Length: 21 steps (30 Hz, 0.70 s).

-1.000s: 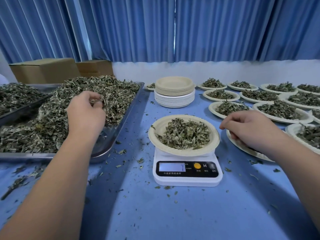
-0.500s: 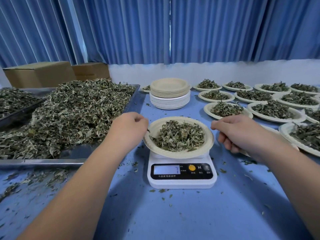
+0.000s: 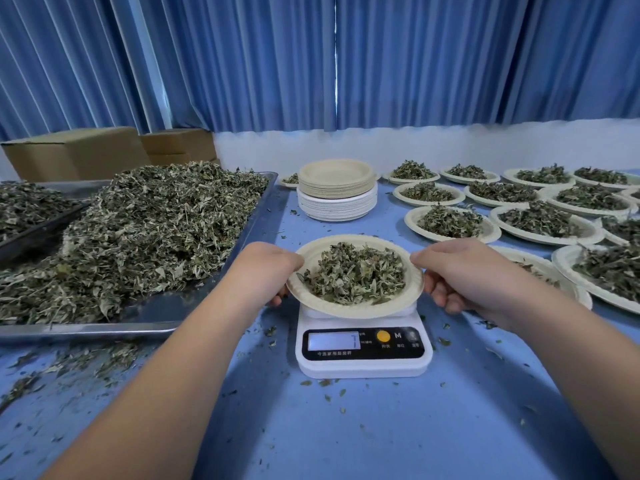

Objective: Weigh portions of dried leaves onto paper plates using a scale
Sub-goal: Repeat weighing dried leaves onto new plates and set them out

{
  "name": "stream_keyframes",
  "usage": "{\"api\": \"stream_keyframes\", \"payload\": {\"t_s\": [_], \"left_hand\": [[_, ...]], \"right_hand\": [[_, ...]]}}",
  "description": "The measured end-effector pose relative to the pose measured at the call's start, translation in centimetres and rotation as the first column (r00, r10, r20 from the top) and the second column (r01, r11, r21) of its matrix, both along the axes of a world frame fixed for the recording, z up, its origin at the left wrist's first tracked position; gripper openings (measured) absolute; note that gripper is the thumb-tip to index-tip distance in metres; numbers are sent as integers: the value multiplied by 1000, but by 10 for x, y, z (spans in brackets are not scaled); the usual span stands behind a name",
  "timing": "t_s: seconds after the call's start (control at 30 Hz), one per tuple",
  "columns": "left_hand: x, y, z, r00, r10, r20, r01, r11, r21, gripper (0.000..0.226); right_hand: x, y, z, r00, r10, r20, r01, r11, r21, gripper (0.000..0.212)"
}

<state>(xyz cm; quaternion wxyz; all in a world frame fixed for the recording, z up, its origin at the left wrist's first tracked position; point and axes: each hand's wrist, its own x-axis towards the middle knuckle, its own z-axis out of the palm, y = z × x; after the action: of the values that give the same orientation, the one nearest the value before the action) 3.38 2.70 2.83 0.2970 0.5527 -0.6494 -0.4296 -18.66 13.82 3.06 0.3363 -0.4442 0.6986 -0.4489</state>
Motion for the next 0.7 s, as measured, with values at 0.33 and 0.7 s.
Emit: {"api": "stream_keyframes", "payload": {"t_s": [0.33,0.7], "left_hand": [[-9,13,10,875,-66,-479,105,993,55,30],[-45,77,12,633,-282,-721,416,909,10,21]], "right_hand": [[4,5,5,970,-74,231,108,984,-139,14],[-25,57,14,906,-225,358,292,945,-145,17]]}}
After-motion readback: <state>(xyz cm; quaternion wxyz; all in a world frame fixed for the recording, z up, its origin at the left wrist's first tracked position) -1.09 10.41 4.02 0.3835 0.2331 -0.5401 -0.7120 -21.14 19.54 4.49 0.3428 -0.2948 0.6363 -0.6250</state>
